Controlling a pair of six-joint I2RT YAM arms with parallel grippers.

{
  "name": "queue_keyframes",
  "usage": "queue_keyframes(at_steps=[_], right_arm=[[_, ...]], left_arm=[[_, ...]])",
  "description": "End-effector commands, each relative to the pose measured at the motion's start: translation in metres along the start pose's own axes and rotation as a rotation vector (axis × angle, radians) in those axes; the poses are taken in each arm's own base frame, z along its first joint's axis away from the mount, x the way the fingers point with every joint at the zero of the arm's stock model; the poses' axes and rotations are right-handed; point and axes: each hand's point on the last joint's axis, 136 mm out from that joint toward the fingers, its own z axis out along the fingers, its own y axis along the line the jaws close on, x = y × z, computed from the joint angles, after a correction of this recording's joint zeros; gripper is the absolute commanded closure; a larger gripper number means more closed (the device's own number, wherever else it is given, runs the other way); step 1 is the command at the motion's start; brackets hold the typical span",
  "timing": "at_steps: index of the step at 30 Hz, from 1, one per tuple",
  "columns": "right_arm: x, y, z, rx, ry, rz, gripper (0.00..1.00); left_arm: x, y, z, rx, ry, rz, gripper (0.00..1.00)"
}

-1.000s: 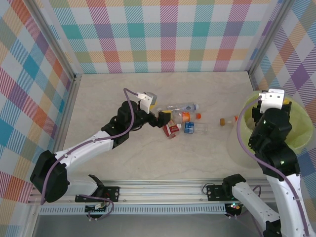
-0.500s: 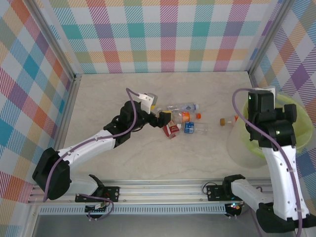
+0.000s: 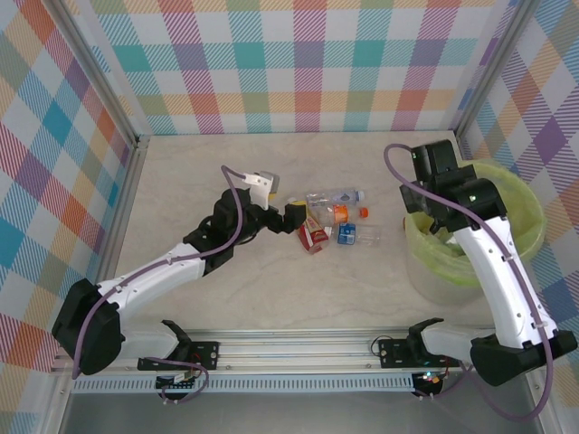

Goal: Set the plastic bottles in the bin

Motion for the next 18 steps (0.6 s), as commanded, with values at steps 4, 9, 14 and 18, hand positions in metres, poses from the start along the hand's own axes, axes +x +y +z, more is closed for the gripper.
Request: queue_keyframes(at_steps=[4,9,14,18], right_arm=[[-0.014,-0.028,-0.013,0.063,-0.105,0.18,0.03],[-0.016,-0.009,-0.028,-0.092,-0.159,0.166,0.06],[-0.035,0.088,-0.057,-0.639,-0.222,0.1,0.09],[-0.058,0.154,-0.078,-0.948,-0.27,0.083,0.08]], left_arm=[[-0.001,0.01,-0.008,-0.025,-0.021,-0.027,0.0],[0.001,0.012,-0.008,-0.027,-0.012,-0.024,0.0],[0.001,0.013,-0.005,-0.026,-0.014,-0.046,0.0],[0.003,0.013,-0.003,-0.024,-0.007,-0.064,0.0]])
